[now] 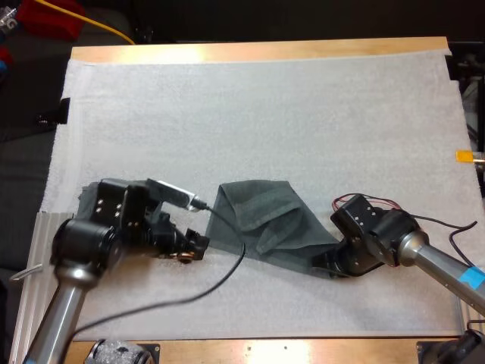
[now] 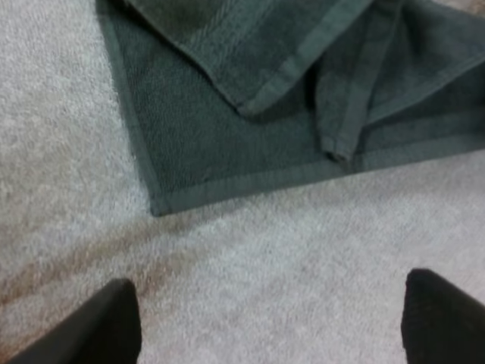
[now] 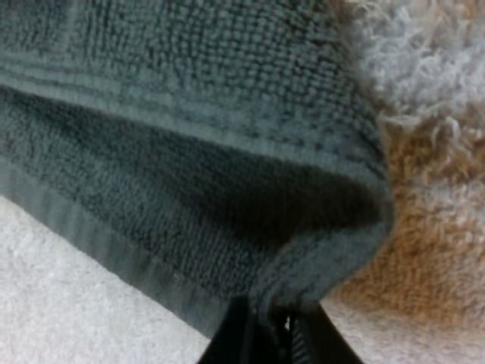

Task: Pick towel from pile, fold and stack

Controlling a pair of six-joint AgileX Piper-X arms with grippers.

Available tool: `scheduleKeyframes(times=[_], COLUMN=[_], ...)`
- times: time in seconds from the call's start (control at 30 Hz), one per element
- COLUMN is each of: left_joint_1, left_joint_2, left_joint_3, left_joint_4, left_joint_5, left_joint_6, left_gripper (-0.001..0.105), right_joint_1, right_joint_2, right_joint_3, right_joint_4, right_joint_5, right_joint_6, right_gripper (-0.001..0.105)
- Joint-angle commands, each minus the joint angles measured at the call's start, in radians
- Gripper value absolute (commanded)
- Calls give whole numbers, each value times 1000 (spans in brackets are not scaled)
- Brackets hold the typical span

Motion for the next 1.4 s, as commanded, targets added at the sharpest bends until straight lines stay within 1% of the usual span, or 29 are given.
scheduleKeyframes(times=[0.0, 0.07, 0.33, 0.57, 0.87, 1.2, 1.3, 1.37], left_joint_1=[-3, -3, -3, -3, -3, -3, -3, -3], left_joint_2=[26, 93, 284, 424, 551, 624, 641, 652], left_joint_3=[-1, -1, -1, -1, -1, -1, -1, -1], left_joint_4=[-11, -14, -50, -115, -186, -245, -253, -255], left_joint_5=[8, 8, 9, 52, 52, 52, 93, 142], left_joint_6=[4, 4, 4, 4, 4, 4, 4, 4], left_gripper=[69, 69, 69, 69, 69, 69, 69, 69], right_joint_1=[-1, -1, -1, -1, -1, -1, -1, -1], right_joint_2=[-9, -9, -9, -9, -9, -9, -9, -9], right_joint_3=[-1, -1, -1, -1, -1, -1, -1, -1], right_joint_4=[-3, -9, -35, -55, -59, -59, -58, -58], right_joint_5=[6, 6, 3, 3, -3, -2, -2, -2], right_joint_6=[-11, -11, -11, -11, -11, -11, -11, -11], right_gripper=[1, 1, 1, 1, 1, 1, 1, 1])
